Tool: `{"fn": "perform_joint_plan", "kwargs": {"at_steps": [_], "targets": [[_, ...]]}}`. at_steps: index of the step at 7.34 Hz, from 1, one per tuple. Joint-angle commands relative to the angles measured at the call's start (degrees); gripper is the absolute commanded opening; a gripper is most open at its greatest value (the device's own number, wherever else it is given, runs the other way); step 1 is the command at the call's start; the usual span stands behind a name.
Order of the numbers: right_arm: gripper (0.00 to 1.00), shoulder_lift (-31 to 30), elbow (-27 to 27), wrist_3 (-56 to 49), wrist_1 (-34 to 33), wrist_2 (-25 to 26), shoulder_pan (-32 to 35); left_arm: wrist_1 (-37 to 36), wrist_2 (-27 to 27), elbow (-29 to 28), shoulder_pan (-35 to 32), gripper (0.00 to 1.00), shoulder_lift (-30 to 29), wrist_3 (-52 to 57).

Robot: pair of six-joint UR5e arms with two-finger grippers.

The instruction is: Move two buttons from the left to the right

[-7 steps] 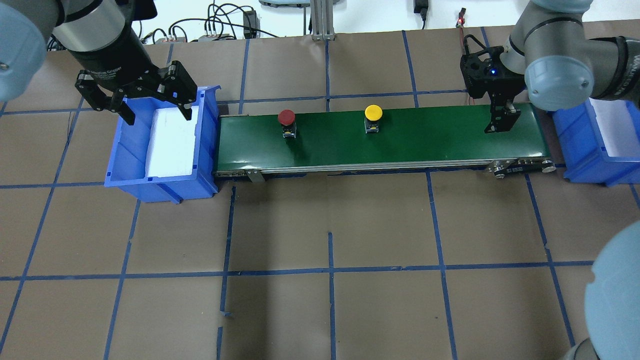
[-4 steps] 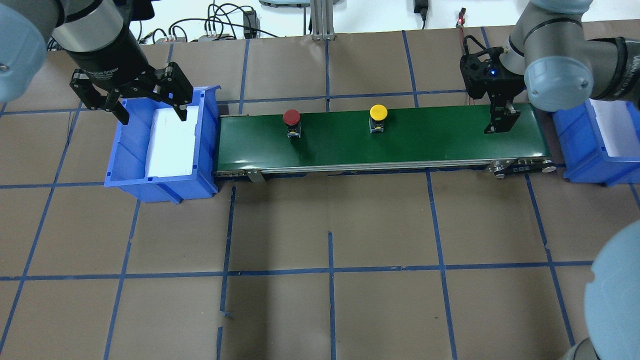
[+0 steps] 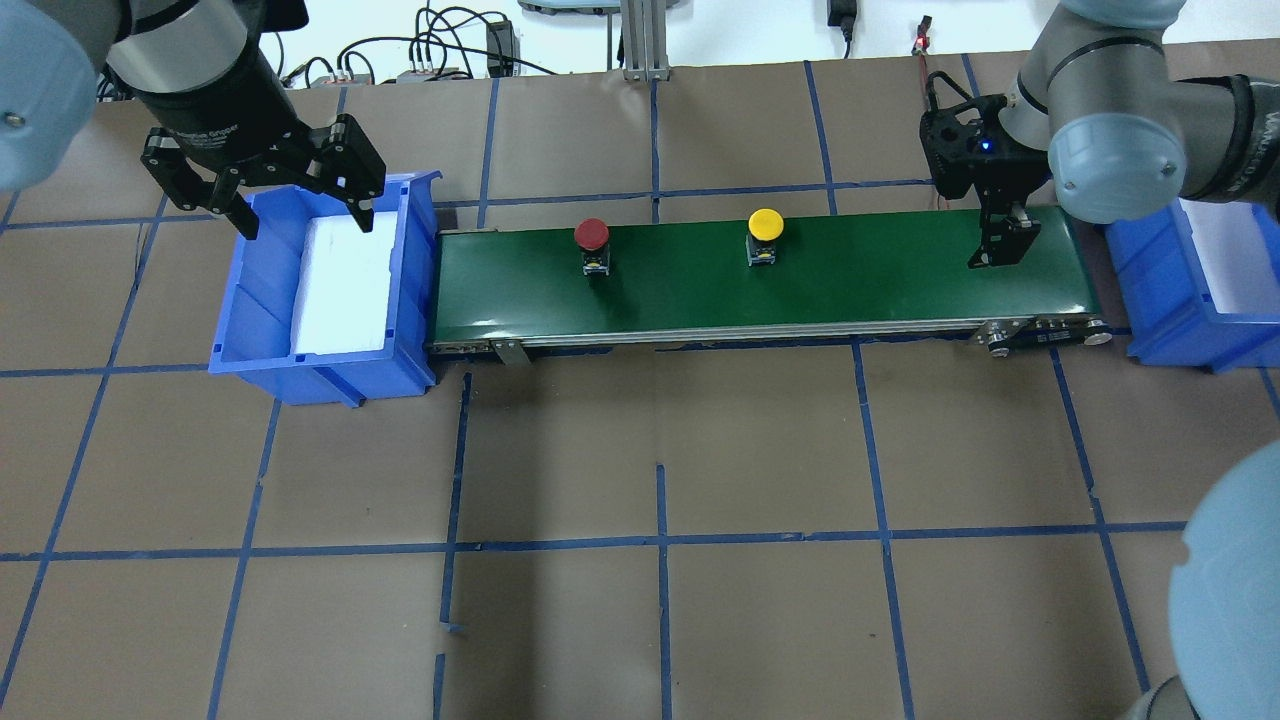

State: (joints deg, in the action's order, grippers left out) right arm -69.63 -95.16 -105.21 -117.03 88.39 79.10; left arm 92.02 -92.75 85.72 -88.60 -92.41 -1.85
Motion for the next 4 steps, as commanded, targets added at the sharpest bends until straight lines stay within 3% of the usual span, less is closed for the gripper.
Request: {"fn": "perform_joint_plan", "kwargs": {"at_steps": [1,4], "targets": [[0.99,0.11,0.06,0.0,-0.04,-0.06,0.0,-1.31,-0.24,0.58,0.0,1.0,0.21,0.0],[0.99,0.29,0.32,-0.09,-0.04,-0.32,0.0,-1.4,-0.33,1.2,-0.17,1.0,0.74,0.0]]}}
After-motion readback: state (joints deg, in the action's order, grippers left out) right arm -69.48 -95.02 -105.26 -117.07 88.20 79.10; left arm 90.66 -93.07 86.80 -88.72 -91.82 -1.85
